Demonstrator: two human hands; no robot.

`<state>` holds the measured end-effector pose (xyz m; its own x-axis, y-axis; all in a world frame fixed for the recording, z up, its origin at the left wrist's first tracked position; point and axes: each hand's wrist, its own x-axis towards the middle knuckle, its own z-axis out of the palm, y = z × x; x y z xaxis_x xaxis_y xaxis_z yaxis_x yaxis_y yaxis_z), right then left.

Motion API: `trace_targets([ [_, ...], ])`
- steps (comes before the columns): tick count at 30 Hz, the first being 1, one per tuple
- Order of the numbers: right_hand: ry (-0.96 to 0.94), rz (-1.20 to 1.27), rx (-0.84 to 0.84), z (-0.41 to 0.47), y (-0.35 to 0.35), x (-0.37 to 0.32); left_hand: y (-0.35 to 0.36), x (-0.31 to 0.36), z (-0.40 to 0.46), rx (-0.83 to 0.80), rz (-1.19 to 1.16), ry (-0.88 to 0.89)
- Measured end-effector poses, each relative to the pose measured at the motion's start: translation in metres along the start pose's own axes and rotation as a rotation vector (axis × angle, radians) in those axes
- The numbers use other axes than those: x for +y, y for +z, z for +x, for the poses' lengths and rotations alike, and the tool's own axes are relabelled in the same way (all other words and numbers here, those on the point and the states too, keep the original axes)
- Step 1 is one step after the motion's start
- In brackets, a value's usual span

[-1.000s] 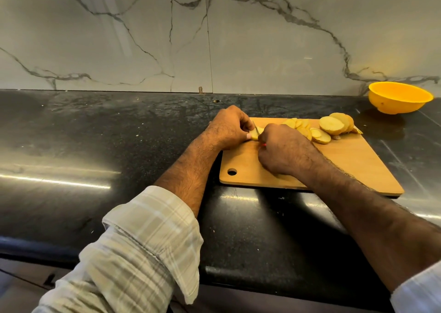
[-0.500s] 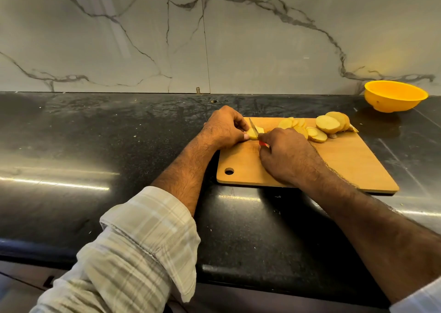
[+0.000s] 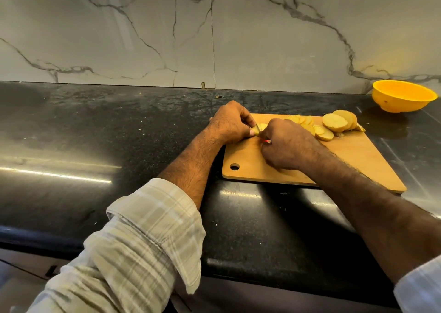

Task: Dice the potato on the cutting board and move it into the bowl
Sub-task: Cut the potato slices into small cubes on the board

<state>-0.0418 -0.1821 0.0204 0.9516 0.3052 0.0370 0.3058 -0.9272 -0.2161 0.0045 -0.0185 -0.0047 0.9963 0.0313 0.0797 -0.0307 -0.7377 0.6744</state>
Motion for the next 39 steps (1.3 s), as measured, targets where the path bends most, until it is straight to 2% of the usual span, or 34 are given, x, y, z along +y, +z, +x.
trace_targets([
  [4,-0.032,-0.035,0.097,-0.005,0.010,0.007,-0.005,0.000,-0.002,0.012,-0.012,0.011],
  [8,-0.069,0.058,0.179,-0.015,0.012,0.019,-0.009,-0.001,-0.003,0.035,0.002,0.018],
  [12,-0.120,0.027,0.135,-0.017,0.009,0.014,-0.007,-0.002,-0.002,0.046,-0.002,0.025],
  [19,-0.088,-0.029,0.089,-0.018,0.005,0.010,-0.002,-0.008,0.003,0.014,0.023,0.003],
  [32,-0.055,0.018,0.095,-0.017,0.007,0.015,0.002,-0.009,0.010,0.025,0.035,-0.031],
  [39,-0.040,-0.137,-0.014,-0.015,-0.003,0.010,0.003,-0.009,0.008,0.025,0.038,-0.010],
])
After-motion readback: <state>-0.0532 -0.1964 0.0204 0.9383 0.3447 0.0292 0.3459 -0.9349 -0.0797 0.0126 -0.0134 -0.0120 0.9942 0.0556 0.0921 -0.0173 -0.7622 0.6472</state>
